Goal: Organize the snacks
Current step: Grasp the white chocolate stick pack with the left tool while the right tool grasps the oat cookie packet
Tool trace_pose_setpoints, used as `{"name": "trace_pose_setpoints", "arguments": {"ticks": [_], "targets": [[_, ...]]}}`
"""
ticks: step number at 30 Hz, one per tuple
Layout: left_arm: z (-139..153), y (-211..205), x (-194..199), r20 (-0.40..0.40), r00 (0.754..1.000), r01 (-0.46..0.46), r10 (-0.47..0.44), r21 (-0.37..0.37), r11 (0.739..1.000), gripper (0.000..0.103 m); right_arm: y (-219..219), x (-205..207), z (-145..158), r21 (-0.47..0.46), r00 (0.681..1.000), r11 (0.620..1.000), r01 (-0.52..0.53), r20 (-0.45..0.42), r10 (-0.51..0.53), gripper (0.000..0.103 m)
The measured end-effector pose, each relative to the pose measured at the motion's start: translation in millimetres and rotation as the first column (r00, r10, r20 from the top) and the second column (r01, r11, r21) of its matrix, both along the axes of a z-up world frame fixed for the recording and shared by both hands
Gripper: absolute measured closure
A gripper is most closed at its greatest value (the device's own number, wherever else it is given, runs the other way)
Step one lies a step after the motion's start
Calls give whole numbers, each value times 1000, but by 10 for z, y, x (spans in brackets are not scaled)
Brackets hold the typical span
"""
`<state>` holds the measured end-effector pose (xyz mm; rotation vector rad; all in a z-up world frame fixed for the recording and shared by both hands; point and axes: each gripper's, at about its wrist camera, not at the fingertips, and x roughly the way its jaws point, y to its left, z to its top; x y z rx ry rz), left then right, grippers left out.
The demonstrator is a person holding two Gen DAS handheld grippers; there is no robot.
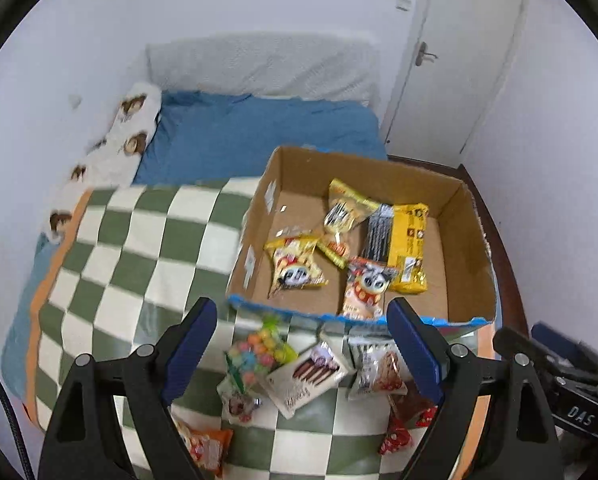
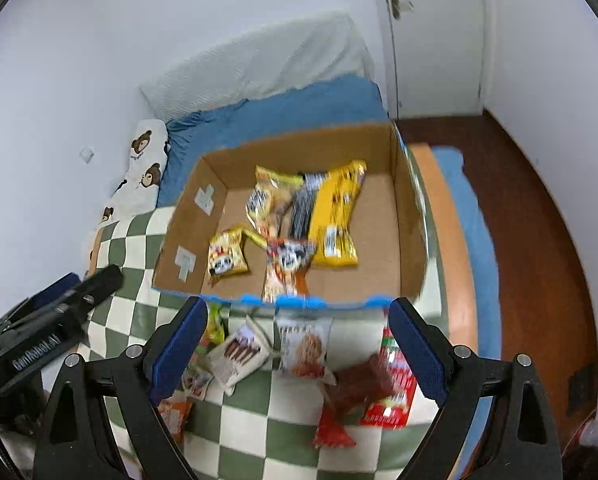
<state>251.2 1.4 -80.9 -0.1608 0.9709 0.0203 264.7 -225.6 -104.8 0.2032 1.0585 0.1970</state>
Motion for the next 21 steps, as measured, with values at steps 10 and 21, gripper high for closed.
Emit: {"name": "trace_pose_setpoints", "arguments": {"ticks": [10,21], "targets": [[-1098,370,-103,-243,970,-8,18,42,999,16,132,-26,-1165,74,964,996,47,-265,-26,9],[-1922,-394,120,-382,871,426,-310,270,863,16,597,390,-2103,-71,928,996,-56,-372,26,45]]}}
